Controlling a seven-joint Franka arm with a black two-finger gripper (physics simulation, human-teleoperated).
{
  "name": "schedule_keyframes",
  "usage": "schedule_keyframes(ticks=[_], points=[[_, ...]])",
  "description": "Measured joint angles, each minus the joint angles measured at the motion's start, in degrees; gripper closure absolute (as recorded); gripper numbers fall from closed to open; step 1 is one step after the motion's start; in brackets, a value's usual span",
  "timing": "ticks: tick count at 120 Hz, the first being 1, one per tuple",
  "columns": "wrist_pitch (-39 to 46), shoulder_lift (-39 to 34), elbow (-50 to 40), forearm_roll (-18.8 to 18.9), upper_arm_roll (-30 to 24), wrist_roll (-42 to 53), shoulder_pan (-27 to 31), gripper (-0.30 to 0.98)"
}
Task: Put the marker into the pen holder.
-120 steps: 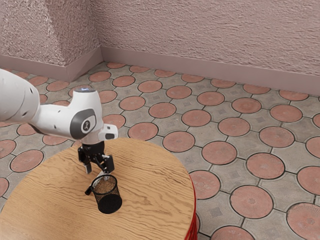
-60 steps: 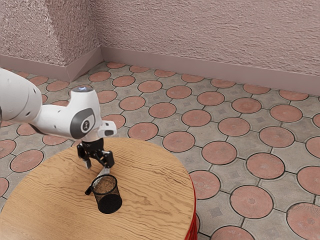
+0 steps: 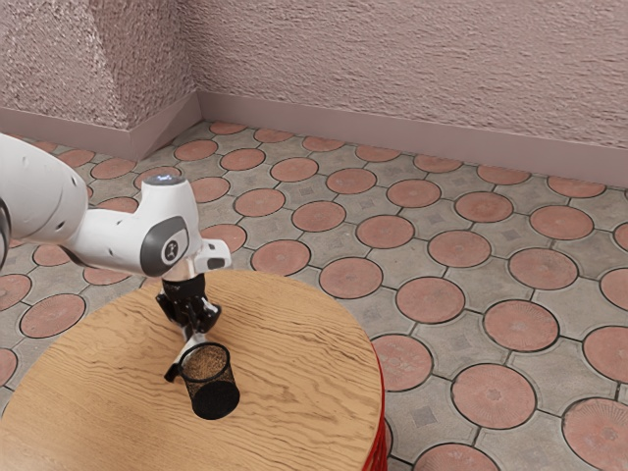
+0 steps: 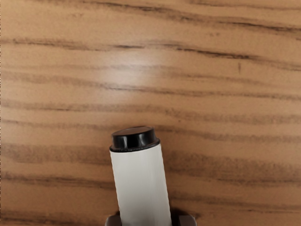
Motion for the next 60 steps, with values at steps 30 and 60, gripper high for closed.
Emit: schedule_keyframes(ticks=[30, 60], points=[[0.15, -0.76, 0.61, 0.8, 0.02, -1.0, 0.01, 0.76], [0.02, -11.46, 1.57, 2.15, 0.33, -2.5, -1.66, 0.79]])
